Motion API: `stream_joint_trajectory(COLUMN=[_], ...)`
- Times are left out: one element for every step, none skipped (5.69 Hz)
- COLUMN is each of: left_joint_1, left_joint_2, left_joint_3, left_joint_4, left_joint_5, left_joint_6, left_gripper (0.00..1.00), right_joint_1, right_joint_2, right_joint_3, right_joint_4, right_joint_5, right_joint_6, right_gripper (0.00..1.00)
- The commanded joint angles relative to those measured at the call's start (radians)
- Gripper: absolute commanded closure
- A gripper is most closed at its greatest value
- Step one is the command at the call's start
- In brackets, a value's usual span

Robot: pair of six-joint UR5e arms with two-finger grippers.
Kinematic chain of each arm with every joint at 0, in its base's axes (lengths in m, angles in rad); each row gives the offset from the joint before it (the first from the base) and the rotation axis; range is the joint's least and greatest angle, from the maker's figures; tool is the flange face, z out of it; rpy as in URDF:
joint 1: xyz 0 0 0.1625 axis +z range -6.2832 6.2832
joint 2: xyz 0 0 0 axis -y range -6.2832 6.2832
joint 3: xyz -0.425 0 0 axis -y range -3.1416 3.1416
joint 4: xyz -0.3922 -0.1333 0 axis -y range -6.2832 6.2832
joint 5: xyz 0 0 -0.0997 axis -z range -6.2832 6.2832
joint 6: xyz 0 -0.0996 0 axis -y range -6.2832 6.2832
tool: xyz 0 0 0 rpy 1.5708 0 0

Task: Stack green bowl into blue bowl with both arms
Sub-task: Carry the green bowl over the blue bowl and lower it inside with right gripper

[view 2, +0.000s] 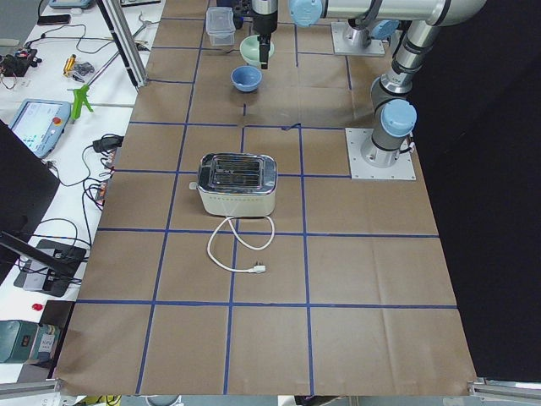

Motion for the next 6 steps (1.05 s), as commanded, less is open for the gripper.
stream_joint_trajectory(left_joint_1=[0.000, -0.001, -0.001, -0.001, -0.001, 0.000], left_joint_2=[0.000, 0.000, 0.000, -0.001, 0.000, -0.001], left_joint_3=[0.001, 0.000, 0.001, 0.003, 0.003, 0.003], left_joint_4=[0.001, 0.002, 0.002, 0.002, 0.002, 0.002], left_joint_5=[0.009, 0.003, 0.007, 0.000, 0.001, 0.001], left_joint_6=[0.003, 0.003, 0.001, 0.001, 0.001, 0.001], left_gripper=[0.02, 0.02, 0.02, 0.02, 0.02, 0.02], right_joint_1=[-0.008, -0.012, -0.012, -0.012, -0.012, -0.012], right_joint_2=[0.081, 0.110, 0.124, 0.129, 0.136, 0.138], right_joint_3=[0.005, 0.007, 0.007, 0.022, 0.046, 0.050], right_joint_4=[-0.076, -0.105, -0.107, -0.118, -0.154, -0.155], right_joint_5=[-0.058, -0.073, -0.082, -0.081, -0.079, -0.077], right_joint_6=[-0.026, -0.026, -0.025, -0.023, -0.025, -0.025], right_gripper=[0.95, 0.95, 0.95, 0.95, 0.93, 0.73])
